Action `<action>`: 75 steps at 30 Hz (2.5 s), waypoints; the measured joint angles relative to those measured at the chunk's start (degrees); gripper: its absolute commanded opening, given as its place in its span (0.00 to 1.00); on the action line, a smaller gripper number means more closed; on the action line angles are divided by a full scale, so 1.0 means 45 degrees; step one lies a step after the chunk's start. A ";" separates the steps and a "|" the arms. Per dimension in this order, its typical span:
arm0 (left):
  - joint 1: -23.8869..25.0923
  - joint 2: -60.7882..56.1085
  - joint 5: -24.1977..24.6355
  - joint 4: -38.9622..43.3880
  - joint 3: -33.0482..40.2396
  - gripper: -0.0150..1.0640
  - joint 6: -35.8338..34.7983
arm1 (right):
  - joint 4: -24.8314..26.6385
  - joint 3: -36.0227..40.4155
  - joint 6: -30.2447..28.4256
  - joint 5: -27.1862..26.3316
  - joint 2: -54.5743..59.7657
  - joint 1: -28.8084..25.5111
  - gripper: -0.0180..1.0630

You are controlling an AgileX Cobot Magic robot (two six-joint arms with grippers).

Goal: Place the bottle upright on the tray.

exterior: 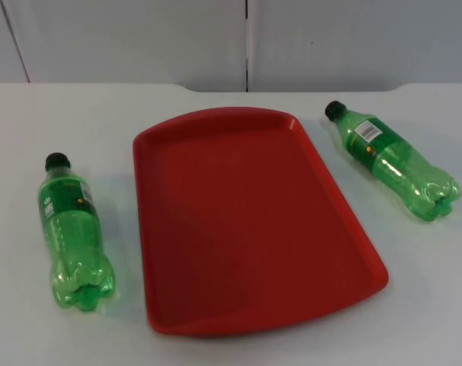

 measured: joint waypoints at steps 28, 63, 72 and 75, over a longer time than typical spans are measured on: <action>0.0000 0.5992 -0.0032 -0.1501 -0.4502 0.99 0.0659 | 0.0000 0.0000 0.0000 0.0000 0.0000 0.0000 0.99; -0.1997 1.4472 0.2515 0.0164 -0.8796 0.99 -0.6079 | 0.0000 0.0000 0.0000 0.0000 0.0000 0.0000 0.99; -0.1997 1.5620 0.1971 0.1058 -0.8804 0.99 -0.7239 | 0.0000 0.0000 0.0000 0.0000 0.0000 0.0000 0.99; -0.1997 1.6018 0.1931 0.1058 -0.8878 0.99 -0.7400 | 0.0000 0.0000 0.0000 0.0000 0.0000 0.0000 0.99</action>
